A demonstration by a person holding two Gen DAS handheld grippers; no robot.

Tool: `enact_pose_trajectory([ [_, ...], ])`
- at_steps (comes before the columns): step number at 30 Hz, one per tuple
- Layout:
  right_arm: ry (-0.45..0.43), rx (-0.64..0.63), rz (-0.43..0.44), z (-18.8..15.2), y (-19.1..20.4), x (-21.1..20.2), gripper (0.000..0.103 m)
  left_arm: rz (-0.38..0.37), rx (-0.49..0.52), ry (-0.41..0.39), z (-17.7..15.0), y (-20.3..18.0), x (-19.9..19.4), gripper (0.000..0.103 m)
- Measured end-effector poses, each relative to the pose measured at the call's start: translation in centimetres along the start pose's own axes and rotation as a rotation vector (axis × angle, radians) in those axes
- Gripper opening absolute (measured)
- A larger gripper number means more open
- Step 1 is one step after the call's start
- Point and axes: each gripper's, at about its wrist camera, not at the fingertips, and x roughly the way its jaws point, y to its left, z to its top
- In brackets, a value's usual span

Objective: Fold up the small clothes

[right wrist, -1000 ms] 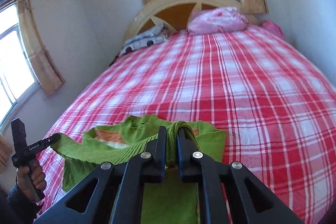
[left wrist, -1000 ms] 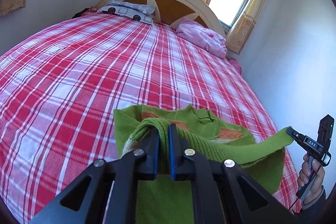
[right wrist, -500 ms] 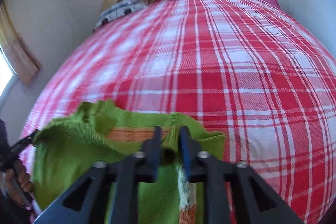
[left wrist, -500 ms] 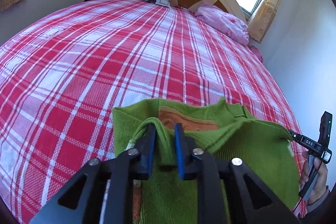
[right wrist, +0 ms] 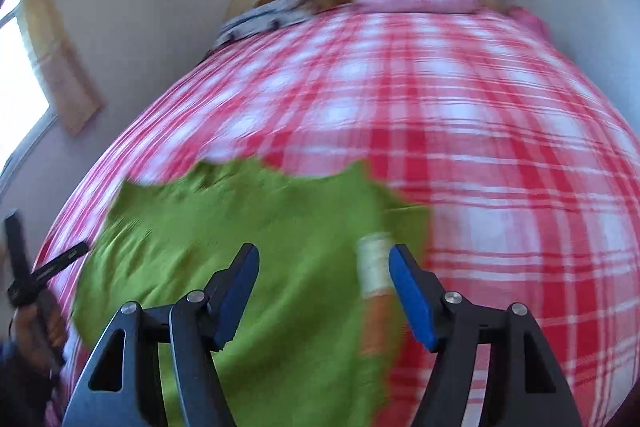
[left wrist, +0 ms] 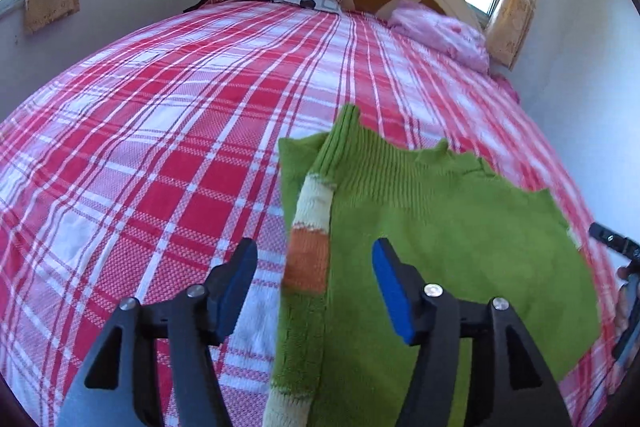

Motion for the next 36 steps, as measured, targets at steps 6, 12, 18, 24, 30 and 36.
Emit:
enact_pose_trajectory([
  [6,0.113,0.129,-0.078,-1.7,-1.3,3.3,0.061,0.058,-0.004,0.017,-0.7,0.7,0.8,0.063],
  [12,0.072,0.054,-0.115,-5.6,-1.1,-0.6,0.058,-0.016,-0.026,0.016,-3.9,2.2,-1.5,0.063],
  [18,0.008,0.127,-0.054,-7.9,-1.6,-5.7,0.058,-0.124,-0.040,0.006,-5.2,1.9,-4.1,0.043],
  [24,0.033,0.128,-0.047,-10.5,-1.3,-7.0,0.058,-0.148,-0.015,0.024,-6.4,1.1,-4.7,0.040],
  [30,0.044,0.156,-0.031,-11.8,-1.8,-6.8,0.042,-0.157,-0.049,0.047,-6.9,1.8,-4.3,0.040],
  [36,0.065,0.169,-0.022,-12.7,-1.6,-6.4,0.006,-0.126,0.028,0.045,-7.7,1.2,-4.6,0.010],
])
